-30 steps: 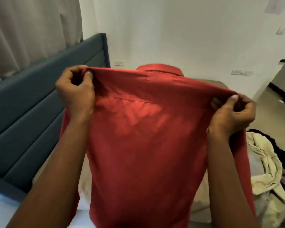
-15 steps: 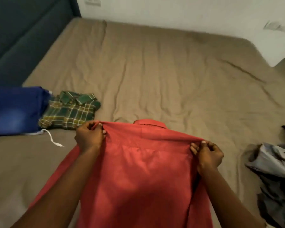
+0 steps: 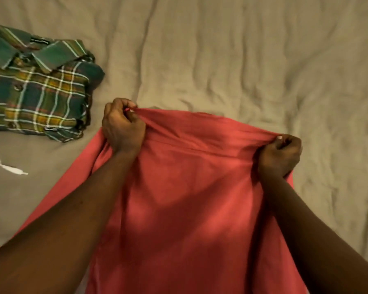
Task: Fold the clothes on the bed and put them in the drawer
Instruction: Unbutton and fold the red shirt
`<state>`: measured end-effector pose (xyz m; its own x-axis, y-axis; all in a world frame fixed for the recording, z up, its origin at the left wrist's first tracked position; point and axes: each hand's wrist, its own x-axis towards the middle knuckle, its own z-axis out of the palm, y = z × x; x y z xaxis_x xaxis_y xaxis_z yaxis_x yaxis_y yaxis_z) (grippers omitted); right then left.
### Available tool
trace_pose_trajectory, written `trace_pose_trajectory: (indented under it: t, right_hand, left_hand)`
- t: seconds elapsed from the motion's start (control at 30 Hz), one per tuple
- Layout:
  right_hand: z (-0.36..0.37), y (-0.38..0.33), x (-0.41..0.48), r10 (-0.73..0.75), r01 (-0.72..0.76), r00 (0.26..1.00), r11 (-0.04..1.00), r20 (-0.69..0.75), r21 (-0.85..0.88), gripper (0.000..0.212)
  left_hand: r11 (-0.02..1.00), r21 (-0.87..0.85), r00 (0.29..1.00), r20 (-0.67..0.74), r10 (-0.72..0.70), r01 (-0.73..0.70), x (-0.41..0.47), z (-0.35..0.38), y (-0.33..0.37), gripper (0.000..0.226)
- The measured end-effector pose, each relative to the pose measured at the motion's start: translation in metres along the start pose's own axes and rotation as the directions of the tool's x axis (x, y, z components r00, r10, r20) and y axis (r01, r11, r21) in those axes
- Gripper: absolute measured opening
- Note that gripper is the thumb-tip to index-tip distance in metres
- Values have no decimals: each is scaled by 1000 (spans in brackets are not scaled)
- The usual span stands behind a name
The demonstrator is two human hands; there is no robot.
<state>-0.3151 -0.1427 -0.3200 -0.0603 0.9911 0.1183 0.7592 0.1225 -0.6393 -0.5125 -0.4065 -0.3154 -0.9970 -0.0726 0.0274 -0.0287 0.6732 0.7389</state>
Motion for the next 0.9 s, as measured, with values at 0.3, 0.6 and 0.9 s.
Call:
trace_pose_trajectory:
  t: [0.3,0.6,0.9]
  right_hand:
    - [46,-36,65,-191,225,927,972,322,-72,27]
    - [-49,32,-121,-455,438,827,890,329,129,56]
    - [-183,194,-146,-125,371,748,894,652,-253,69]
  left_hand:
    - [1000,26,993,122,-4,1,73,42,17,33]
    - [910,-75,880,235,413,-407,-135,-33,-10,42]
    - [780,446,876,405,261,-439,-224,-111,-127,68]
